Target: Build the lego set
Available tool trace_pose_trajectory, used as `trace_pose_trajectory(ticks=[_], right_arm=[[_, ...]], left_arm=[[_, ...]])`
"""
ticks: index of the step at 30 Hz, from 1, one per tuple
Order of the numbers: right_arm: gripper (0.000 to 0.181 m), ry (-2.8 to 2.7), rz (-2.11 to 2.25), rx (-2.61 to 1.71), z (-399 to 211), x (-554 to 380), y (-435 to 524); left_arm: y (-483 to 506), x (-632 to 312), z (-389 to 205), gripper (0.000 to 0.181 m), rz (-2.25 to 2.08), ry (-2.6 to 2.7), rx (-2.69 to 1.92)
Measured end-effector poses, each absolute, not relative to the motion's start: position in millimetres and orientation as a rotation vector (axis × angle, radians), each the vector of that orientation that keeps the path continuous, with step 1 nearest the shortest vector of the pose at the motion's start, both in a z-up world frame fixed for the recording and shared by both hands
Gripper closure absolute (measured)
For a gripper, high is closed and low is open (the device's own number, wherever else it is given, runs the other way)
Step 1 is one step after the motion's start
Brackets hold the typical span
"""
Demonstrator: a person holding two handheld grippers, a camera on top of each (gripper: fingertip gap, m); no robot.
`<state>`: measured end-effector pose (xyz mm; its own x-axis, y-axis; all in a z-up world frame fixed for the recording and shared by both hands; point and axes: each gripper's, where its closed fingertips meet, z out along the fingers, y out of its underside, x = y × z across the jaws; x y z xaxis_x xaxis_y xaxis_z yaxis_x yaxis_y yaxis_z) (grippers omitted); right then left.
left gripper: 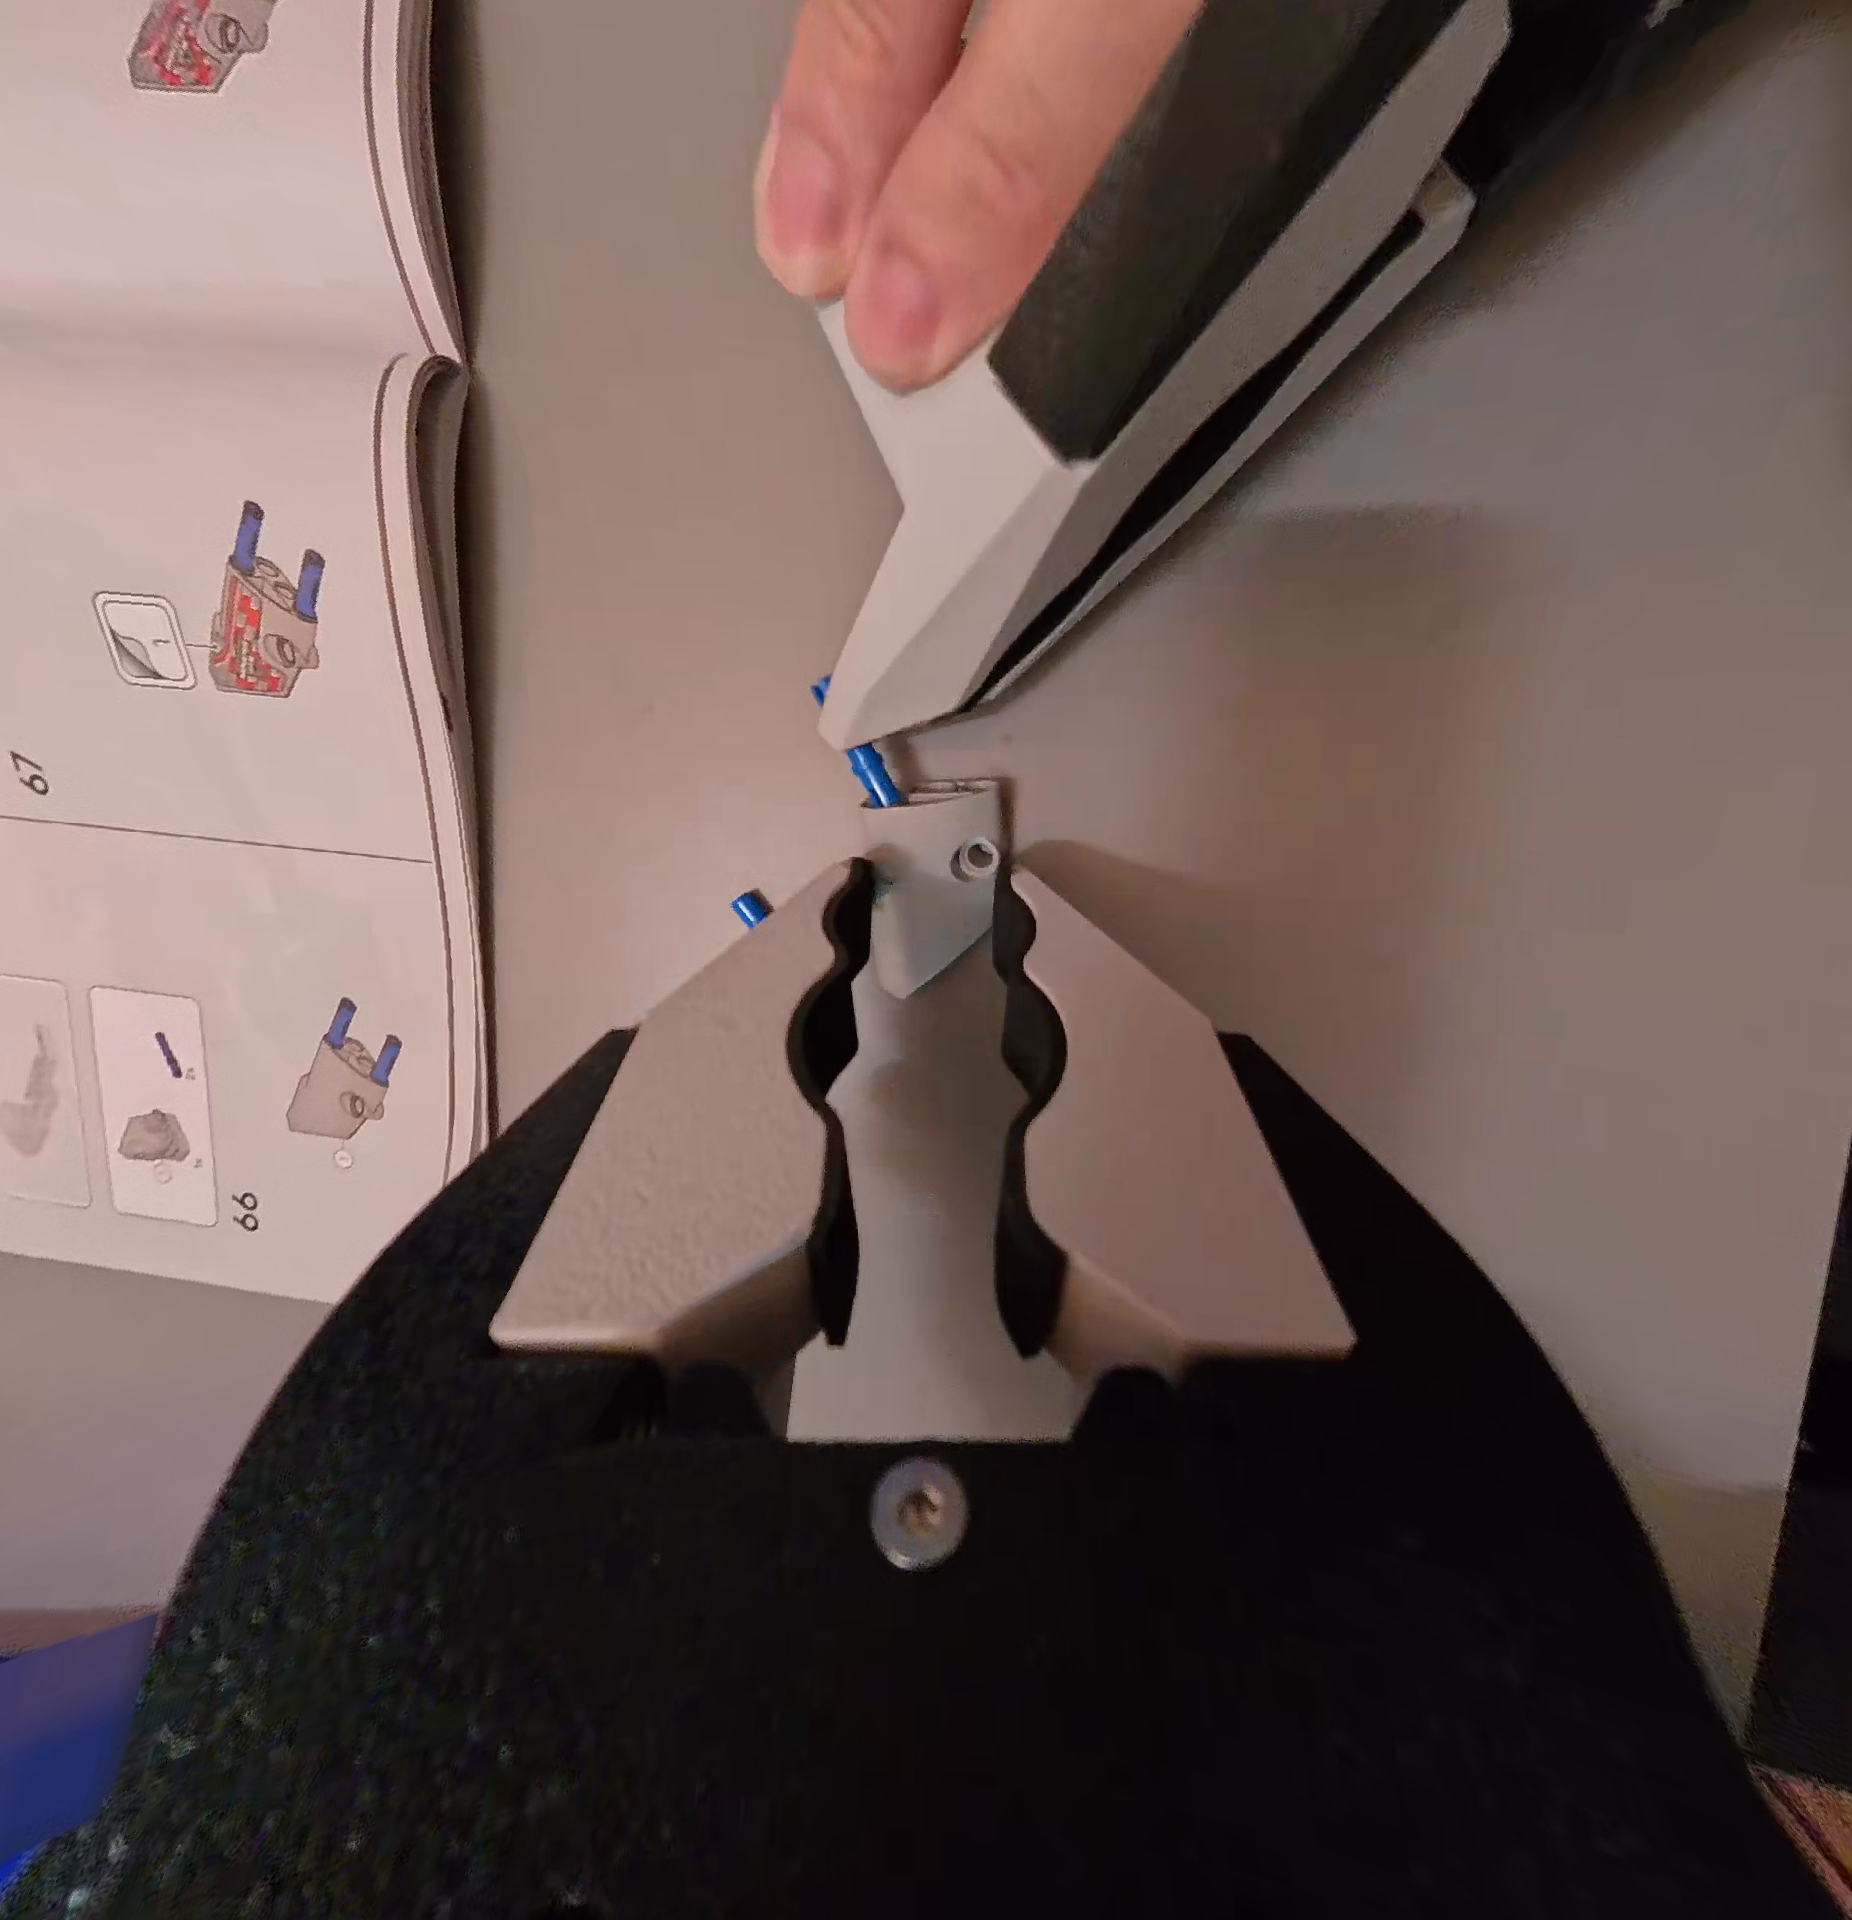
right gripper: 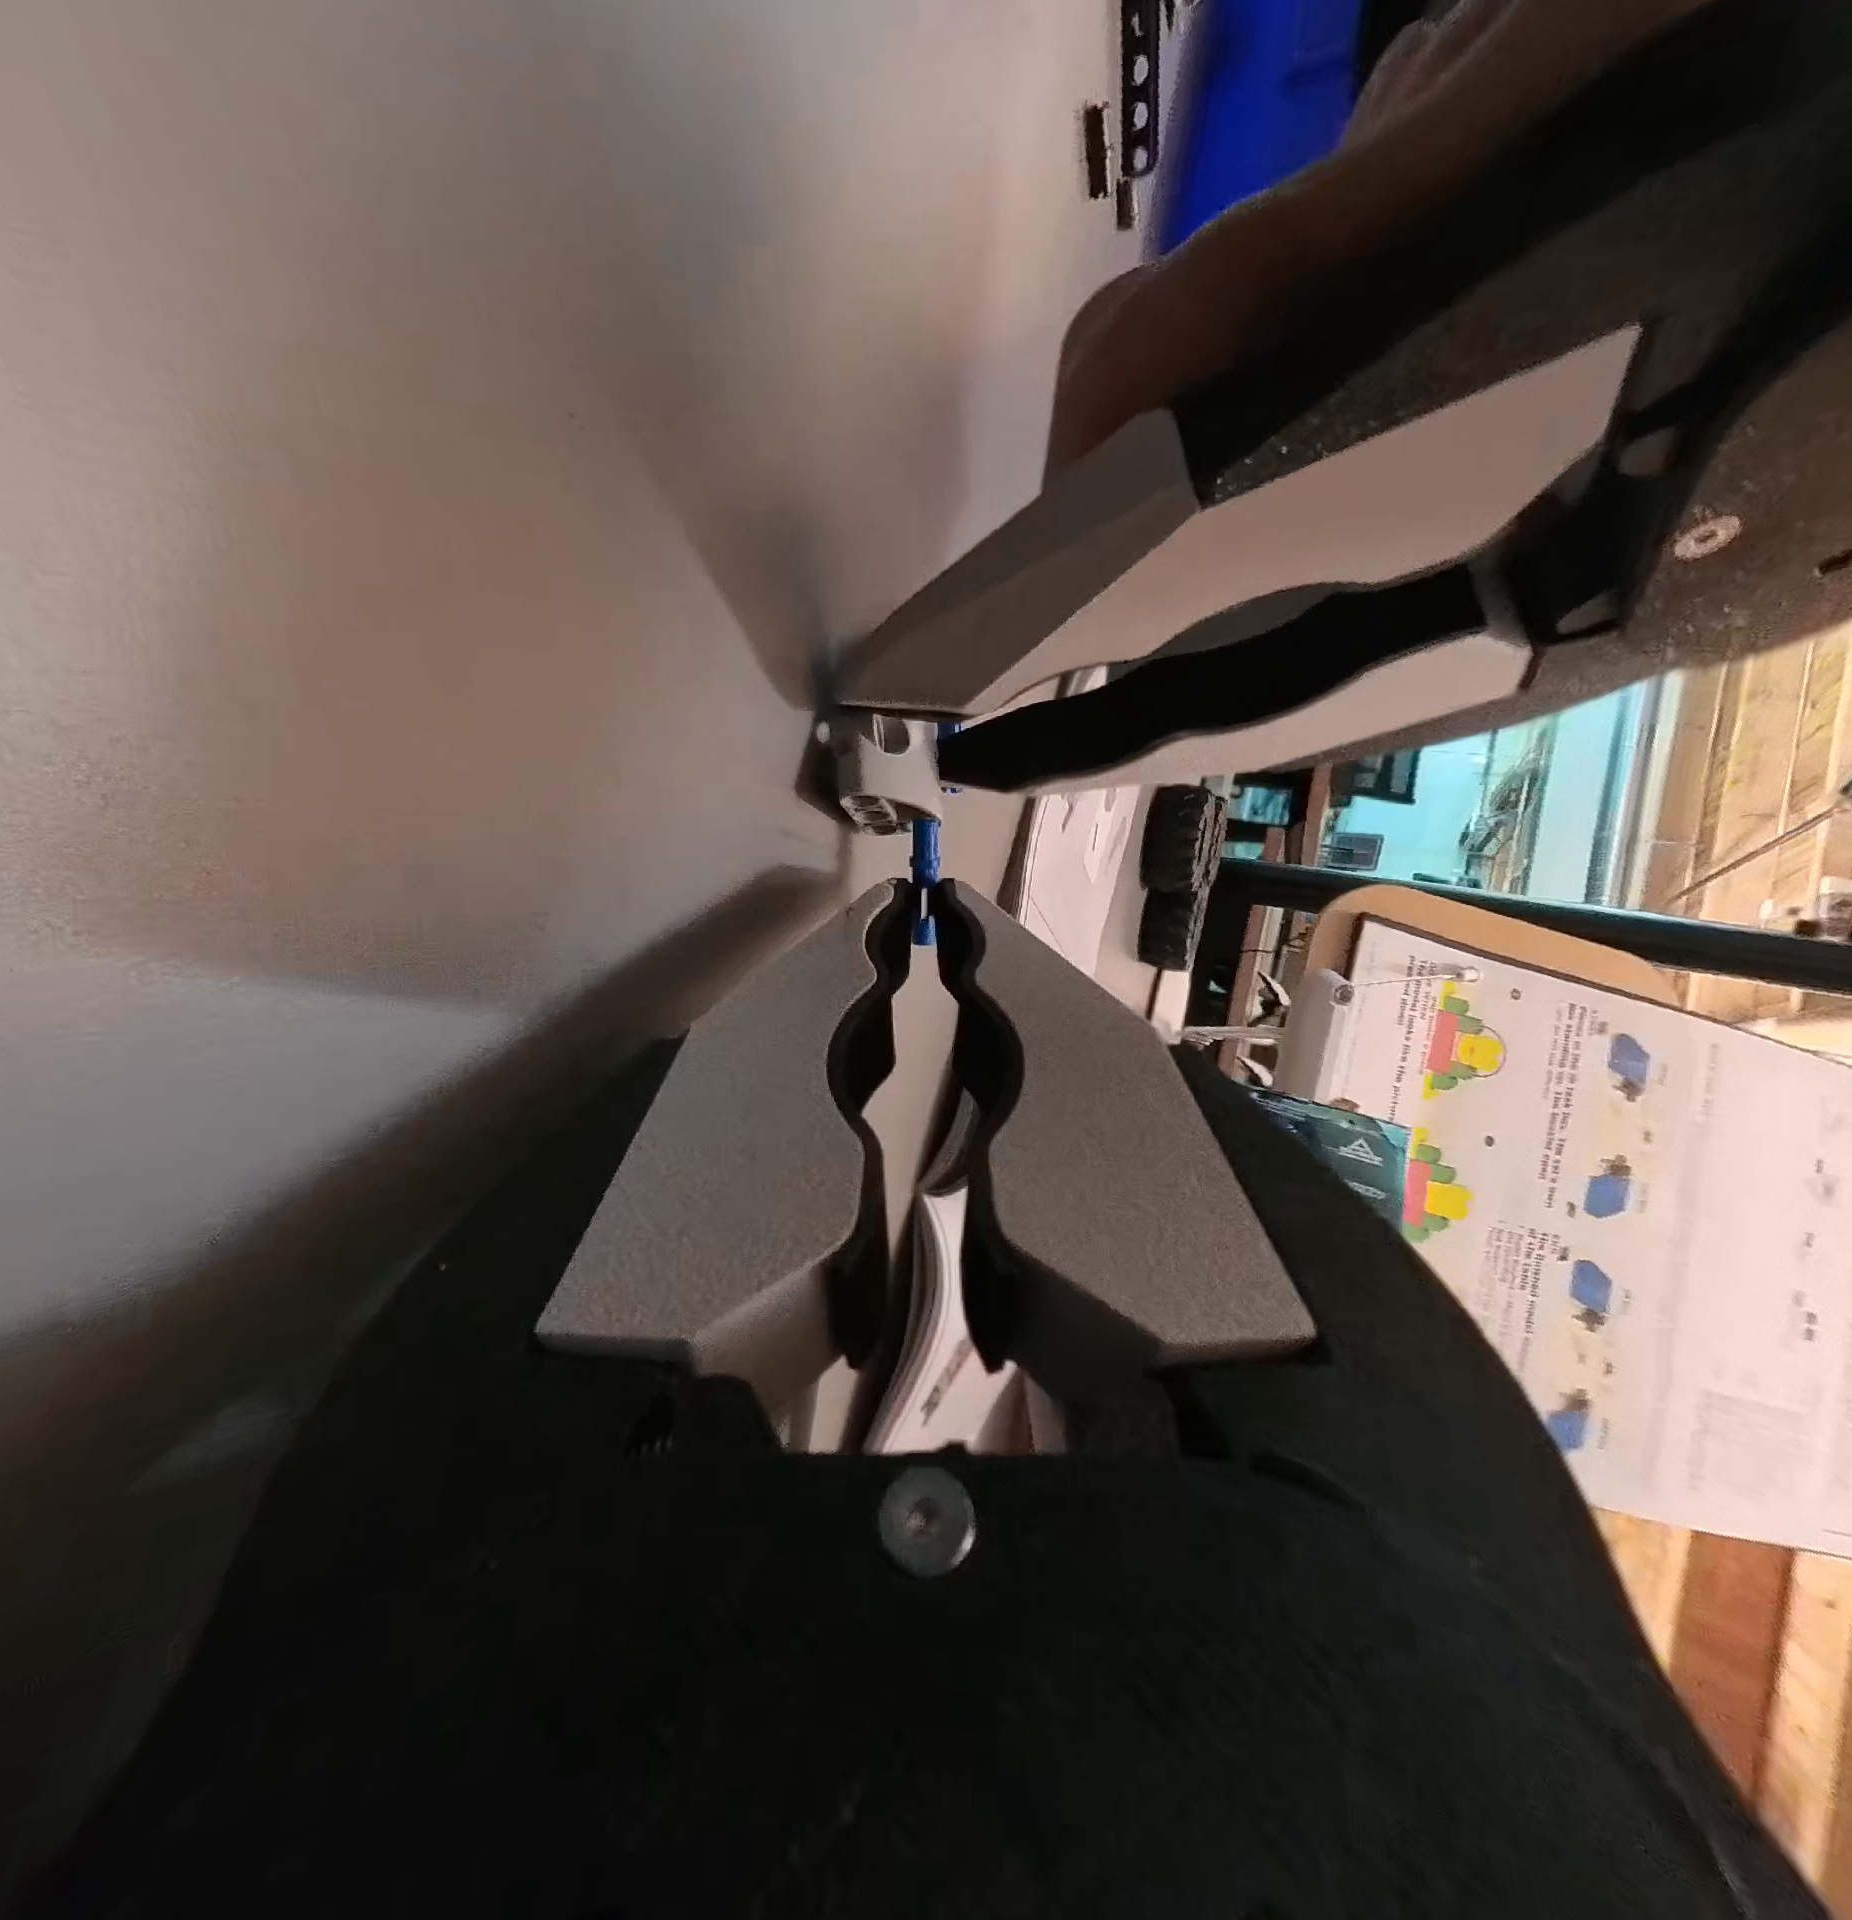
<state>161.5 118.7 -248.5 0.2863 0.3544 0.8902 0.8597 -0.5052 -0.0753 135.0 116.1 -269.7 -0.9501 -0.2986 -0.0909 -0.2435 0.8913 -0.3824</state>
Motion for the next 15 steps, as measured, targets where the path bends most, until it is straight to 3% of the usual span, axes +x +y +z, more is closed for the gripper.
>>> trace_pose_trajectory(ticks=[1,7,15], right_arm=[[0.179,-1.102,-1.193,-1.998,-248.8,161.9,119.3],[0.179,-1.127,-1.193,-1.998,-251.7,157.7,113.5],[0.178,-1.024,-0.864,-2.110,-265.6,149.7,99.2]], left_arm=[[116.2,135.0,-269.8,0.161,-0.542,2.913,-0.419],[116.0,134.5,-270.2,0.161,-0.485,2.904,-0.447],[114.8,134.3,-269.9,0.161,-0.537,2.881,-0.490]])
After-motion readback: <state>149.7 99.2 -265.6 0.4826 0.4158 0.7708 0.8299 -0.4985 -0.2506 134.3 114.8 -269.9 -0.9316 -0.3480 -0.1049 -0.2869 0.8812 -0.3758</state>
